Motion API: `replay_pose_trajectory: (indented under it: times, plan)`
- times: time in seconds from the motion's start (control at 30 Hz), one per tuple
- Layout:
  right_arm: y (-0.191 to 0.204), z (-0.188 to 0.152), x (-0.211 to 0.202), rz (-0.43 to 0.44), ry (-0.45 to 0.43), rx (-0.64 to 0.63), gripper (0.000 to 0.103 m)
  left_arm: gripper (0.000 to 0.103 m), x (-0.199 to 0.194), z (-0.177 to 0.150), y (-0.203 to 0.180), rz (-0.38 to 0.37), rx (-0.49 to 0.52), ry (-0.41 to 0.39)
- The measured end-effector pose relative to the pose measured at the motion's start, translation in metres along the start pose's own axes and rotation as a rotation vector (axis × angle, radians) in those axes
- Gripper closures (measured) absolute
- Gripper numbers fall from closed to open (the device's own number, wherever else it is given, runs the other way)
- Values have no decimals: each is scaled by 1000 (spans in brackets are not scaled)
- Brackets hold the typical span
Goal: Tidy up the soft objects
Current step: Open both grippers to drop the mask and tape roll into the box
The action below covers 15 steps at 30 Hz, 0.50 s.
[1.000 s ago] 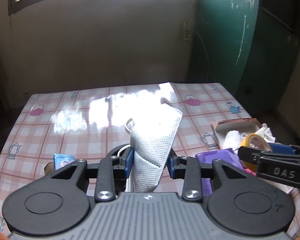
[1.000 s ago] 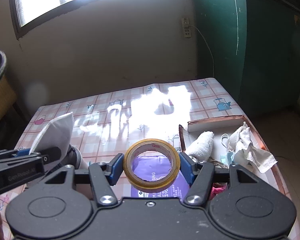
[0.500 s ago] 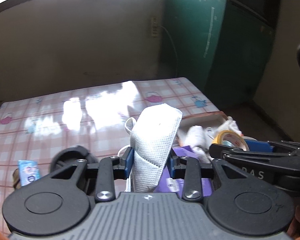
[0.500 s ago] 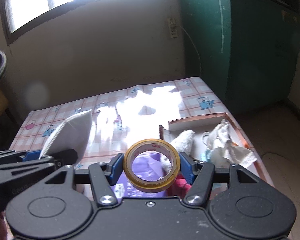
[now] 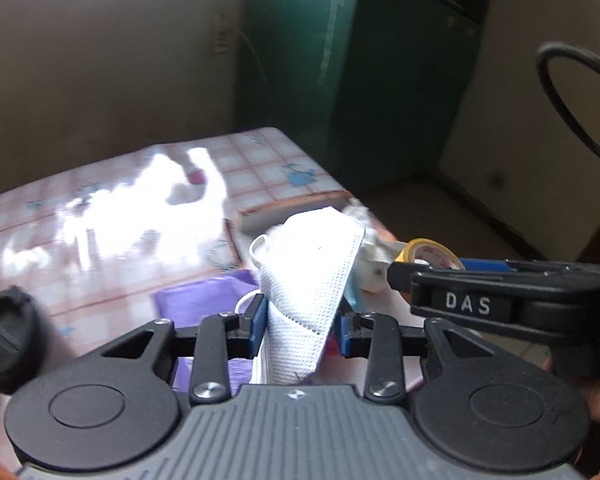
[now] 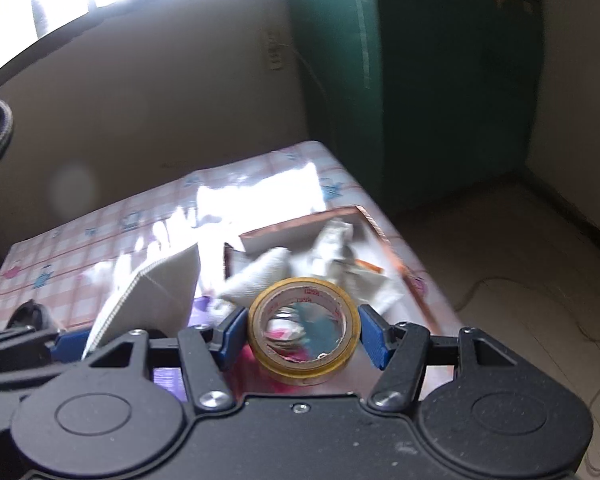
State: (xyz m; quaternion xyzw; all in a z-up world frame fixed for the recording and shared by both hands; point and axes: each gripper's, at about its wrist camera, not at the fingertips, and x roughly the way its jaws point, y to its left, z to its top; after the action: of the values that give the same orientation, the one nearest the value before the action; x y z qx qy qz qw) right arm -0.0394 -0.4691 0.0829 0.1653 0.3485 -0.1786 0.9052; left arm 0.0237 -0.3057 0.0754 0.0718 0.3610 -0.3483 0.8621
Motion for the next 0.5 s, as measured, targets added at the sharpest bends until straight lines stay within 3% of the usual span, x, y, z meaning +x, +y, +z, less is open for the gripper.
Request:
replay_pose_trajectory:
  times: [0.3,0.37,0.47,0.5]
  plan:
    - [-32,-1,12,-49,28,33,30,61,23,-11,-31,-121,43,38]
    - [-34,-1,14,-57,27,27,28,41,27,-14,-36,-142,60,38]
    - [-37,0,13,-66,21,38,26,24,32,-14,-39,-164,69,27]
    - [-37,1,13,-68,19,39,26,24,30,-14,-37,-161,70,25]
